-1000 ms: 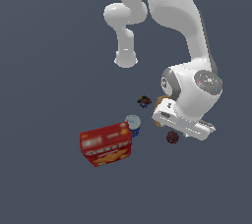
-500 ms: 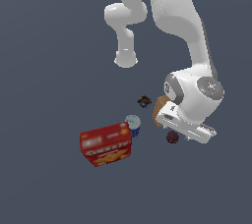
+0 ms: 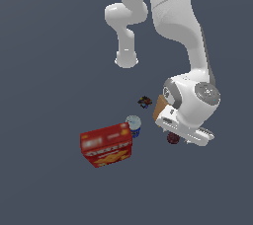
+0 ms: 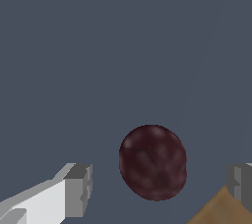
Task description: Pick up a designated object from a clutter of objects.
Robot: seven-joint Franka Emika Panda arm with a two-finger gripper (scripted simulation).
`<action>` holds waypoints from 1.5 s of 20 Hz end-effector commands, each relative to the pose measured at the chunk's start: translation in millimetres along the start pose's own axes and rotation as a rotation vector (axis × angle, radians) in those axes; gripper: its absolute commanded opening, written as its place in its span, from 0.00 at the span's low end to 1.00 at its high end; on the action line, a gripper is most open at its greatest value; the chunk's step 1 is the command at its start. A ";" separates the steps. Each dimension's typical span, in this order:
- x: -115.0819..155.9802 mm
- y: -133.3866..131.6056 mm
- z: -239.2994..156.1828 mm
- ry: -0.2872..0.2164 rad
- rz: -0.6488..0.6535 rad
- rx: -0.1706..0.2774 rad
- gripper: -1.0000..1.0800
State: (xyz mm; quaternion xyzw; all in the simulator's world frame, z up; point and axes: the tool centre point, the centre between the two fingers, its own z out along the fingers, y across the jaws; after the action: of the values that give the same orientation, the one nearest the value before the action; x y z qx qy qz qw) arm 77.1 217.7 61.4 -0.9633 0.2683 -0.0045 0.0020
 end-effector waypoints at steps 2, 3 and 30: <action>-5.0 1.3 23.2 -0.007 -0.002 -0.006 0.96; -5.2 1.2 26.8 -0.007 -0.002 -0.006 0.96; 1.8 16.0 3.6 -0.001 0.002 -0.002 0.00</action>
State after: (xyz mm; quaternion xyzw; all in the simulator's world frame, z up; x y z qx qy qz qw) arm 71.8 206.8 51.4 -0.9631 0.2691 -0.0035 0.0013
